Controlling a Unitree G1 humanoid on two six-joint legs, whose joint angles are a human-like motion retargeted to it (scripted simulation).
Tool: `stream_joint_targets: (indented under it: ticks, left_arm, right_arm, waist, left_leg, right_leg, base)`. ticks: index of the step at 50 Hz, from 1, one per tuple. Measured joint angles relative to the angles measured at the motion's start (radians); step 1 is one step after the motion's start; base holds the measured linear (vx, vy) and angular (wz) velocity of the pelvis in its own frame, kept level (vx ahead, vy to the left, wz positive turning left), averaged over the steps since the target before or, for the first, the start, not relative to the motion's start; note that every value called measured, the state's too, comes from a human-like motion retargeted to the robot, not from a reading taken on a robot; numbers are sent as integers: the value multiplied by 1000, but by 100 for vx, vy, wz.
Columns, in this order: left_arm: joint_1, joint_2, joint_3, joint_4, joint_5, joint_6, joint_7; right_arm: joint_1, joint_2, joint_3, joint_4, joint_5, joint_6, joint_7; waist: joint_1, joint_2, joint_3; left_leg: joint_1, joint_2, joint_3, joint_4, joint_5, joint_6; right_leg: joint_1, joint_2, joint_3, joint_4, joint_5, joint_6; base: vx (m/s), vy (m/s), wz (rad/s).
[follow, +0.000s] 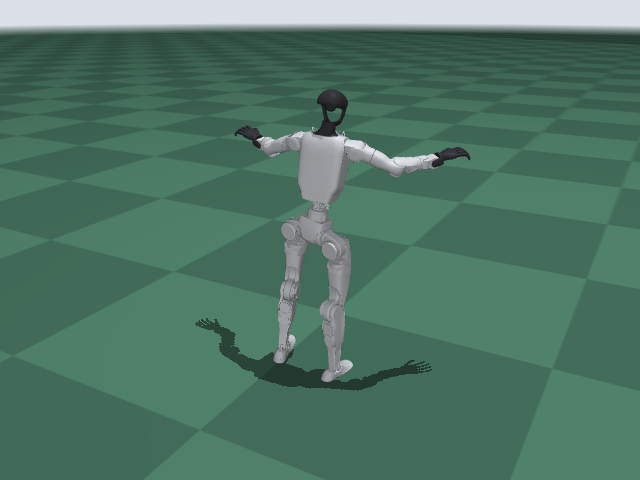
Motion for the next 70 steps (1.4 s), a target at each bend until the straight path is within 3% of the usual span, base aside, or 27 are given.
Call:
stream_joint_targets:
  ticks: [5, 10, 15, 18, 24, 28, 32, 35, 39, 45, 48, 50, 54, 63, 66, 70]
  left_arm:
    - [2, 6, -2, 16, 64, 63, -70]
    - [3, 5, -1, 29, 54, 64, -56]
    - [-21, -17, 16, 13, -124, -116, 150]
    - [-38, -18, 8, 11, -181, -208, 214]
    - [-54, 7, -14, 17, -167, -250, 210]
    - [-43, 23, -11, 12, -152, -237, 174]
    - [-8, 31, -3, -3, -152, -248, 164]
    - [22, 34, 3, -7, -117, -224, 128]
    - [46, 32, 10, -2, -38, -135, 44]
    - [68, 22, 11, 11, 58, -51, -52]
    - [77, 12, 20, 11, 46, -60, -39]
    - [80, 3, 34, 8, -2, -95, 12]
    - [77, -19, 64, 4, -110, -221, 152]
    - [63, -59, 84, -17, -187, -432, 276]
    - [48, -63, 69, -16, -182, -393, 255]
    - [24, -58, 39, -9, -134, -167, 148]
  right_arm:
    - [17, 4, -8, -13, 14, 14, 31]
    - [42, -4, -31, -25, 43, 5, 15]
    - [55, -8, -78, -14, 50, -52, -82]
    - [54, 1, -92, 4, 41, -76, -118]
    - [40, 27, -74, 30, 34, -99, -139]
    - [32, 34, -56, 24, 37, -99, -132]
    - [37, 32, -41, -2, 78, -127, -151]
    - [45, 31, -32, -20, 108, -153, -143]
    - [51, 39, -27, -34, 107, -142, -90]
    - [51, 55, -19, -41, 94, -119, -31]
    - [46, 58, -13, -47, 88, -113, -32]
    - [40, 58, -11, -55, 85, -114, -53]
    - [21, 52, -6, -73, 73, -136, -126]
    - [-2, 36, -8, -85, 45, -191, -213]
    - [-9, 39, -5, -71, 38, -166, -193]
    - [-19, 39, 4, -54, 24, -58, -90]
  waist:
    - [-40, -12, -10]
    - [-109, 19, -27]
    - [-166, 61, -36]
    - [-188, 77, -36]
    - [-199, 87, -17]
    - [-166, 84, -2]
    - [-125, 88, -10]
    - [-89, 106, -50]
    - [-48, 115, -98]
    - [-8, 105, -122]
    - [13, 95, -114]
    - [30, 89, -97]
    - [70, 71, -52]
    - [108, 51, -10]
    - [86, 43, 1]
    - [52, 19, 10]
  left_leg:
    - [89, -13, -108, 172, -101, -2]
    - [191, -2, -219, 194, -65, -31]
    - [262, 18, -232, 6, -39, -74]
    - [259, 34, -201, -93, -40, -115]
    - [219, 51, -167, -185, 7, -159]
    - [181, 52, -115, -185, 31, -185]
    - [141, 54, -63, -185, 62, -186]
    - [90, 78, -27, -185, 86, -177]
    - [37, 108, 8, -185, 110, -163]
    - [15, 125, 35, -185, 141, -143]
    - [15, 122, 49, -185, 160, -136]
    - [19, 120, 60, -185, 174, -133]
    - [12, 114, 86, -185, 204, -142]
    - [-93, 118, 143, -185, 118, -119]
    - [-89, 100, 167, -185, 110, -107]
    - [-41, 48, 157, -149, 110, -61]
  right_leg:
    - [-13, -14, -15, -17, 42, -2]
    - [-33, 4, -63, -29, 75, -13]
    - [-101, 21, -105, -35, 103, 4]
    - [-149, 42, -122, -35, 69, 7]
    - [-215, 65, -144, -35, -68, 7]
    - [-228, 65, -214, -35, -61, -1]
    - [-206, 71, -192, -2, -11, -69]
    - [-259, 78, -147, 189, -75, -131]
    - [-308, 65, -116, 488, -184, -178]
    - [-212, 66, 10, 690, -272, -177]
    - [-104, 58, 63, 648, -227, -158]
    - [-16, 44, 79, 556, -192, -147]
    - [123, 22, 75, 279, -217, -90]
    - [109, 31, 28, 35, -126, -10]
    - [84, 30, -2, 17, -88, -2]
    - [40, 5, -36, 25, -57, -7]
  base:
    - [-28, 0, 19]
    - [-31, 8, 46]
    - [-41, 18, 46]
    - [-47, 13, 26]
    - [-47, 14, -9]
    - [-44, 9, -60]
    - [-40, 4, -66]
    - [-36, 0, -69]
    - [-30, -6, -56]
    - [-25, -13, -29]
    - [-26, -18, -24]
    - [-29, -23, -27]
    - [-35, -29, -35]
    - [-42, -27, 0]
    - [-41, -19, 57]
    - [-38, -14, 62]
